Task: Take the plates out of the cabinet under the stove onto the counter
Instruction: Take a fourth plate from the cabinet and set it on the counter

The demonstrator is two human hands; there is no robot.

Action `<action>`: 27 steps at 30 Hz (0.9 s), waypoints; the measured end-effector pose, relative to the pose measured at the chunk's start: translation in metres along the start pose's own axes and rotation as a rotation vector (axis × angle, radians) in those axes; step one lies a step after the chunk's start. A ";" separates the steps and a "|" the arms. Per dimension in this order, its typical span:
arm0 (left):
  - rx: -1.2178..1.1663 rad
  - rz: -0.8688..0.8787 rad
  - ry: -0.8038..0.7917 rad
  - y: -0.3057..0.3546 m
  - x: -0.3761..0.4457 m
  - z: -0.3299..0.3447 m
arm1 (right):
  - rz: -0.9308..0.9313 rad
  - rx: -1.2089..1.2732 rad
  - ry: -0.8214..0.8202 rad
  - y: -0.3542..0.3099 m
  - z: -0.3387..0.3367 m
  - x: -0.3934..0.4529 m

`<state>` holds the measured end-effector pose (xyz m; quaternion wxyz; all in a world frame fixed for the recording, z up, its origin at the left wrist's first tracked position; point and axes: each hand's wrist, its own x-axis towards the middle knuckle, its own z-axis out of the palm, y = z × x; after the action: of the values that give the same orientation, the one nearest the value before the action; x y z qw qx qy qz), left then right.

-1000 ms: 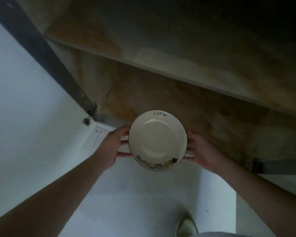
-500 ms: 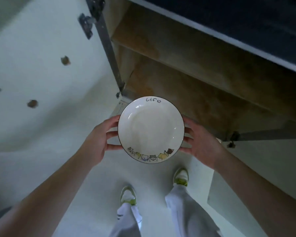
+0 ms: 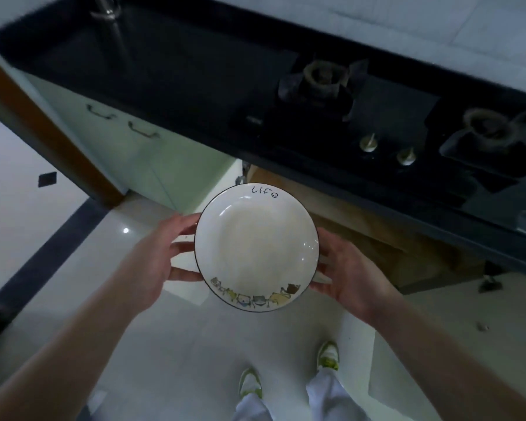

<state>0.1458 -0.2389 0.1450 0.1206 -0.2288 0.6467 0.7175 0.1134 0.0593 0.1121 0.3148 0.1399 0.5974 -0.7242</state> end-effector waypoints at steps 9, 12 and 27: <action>0.021 0.133 -0.093 0.085 -0.071 0.011 | -0.127 0.000 0.048 -0.068 0.020 -0.095; 0.044 0.163 -0.121 0.100 -0.077 0.025 | -0.176 0.028 0.092 -0.082 0.014 -0.121; 0.105 0.209 -0.390 0.113 -0.139 0.169 | -0.324 0.233 0.406 -0.079 -0.078 -0.271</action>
<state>0.1834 -0.0706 0.3211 0.1799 -0.0110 0.6679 0.7221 0.2568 0.2192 0.3110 0.0507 0.2198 0.5754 -0.7861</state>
